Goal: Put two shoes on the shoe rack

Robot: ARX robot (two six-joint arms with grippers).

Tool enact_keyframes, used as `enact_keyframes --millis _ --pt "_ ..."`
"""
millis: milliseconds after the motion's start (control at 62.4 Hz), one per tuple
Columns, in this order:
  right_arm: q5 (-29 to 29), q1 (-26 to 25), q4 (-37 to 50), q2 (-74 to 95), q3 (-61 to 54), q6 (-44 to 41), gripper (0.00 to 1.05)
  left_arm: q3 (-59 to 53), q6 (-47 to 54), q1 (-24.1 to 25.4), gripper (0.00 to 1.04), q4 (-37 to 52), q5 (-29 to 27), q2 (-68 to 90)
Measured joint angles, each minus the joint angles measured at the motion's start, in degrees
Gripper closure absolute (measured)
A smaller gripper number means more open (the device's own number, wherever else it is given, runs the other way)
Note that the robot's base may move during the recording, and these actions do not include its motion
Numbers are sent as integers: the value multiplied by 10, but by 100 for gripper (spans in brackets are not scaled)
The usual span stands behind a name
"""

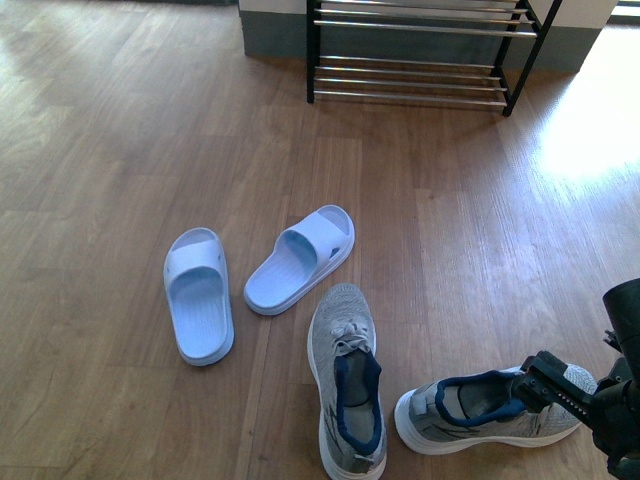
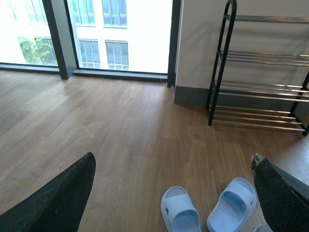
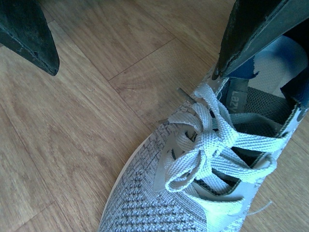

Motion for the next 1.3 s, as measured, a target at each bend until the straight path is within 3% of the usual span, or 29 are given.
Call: enact_keyframes --millis 273,417,545,946,1299 --pt "-28 -3 -9 8 21 63 9 0 0 0 9 0 0 0" --pt "0 -11 -8 -38 8 64 9 0 0 0 9 0 0 0" --pt "-9 -12 -2 -86 -7 63 9 0 0 0 9 0 0 0" --pt "-33 39 42 -10 -37 72 9 0 0 0 9 0 0 0" --pt "-37 68 31 0 -23 90 9 0 0 0 9 0 0 0"
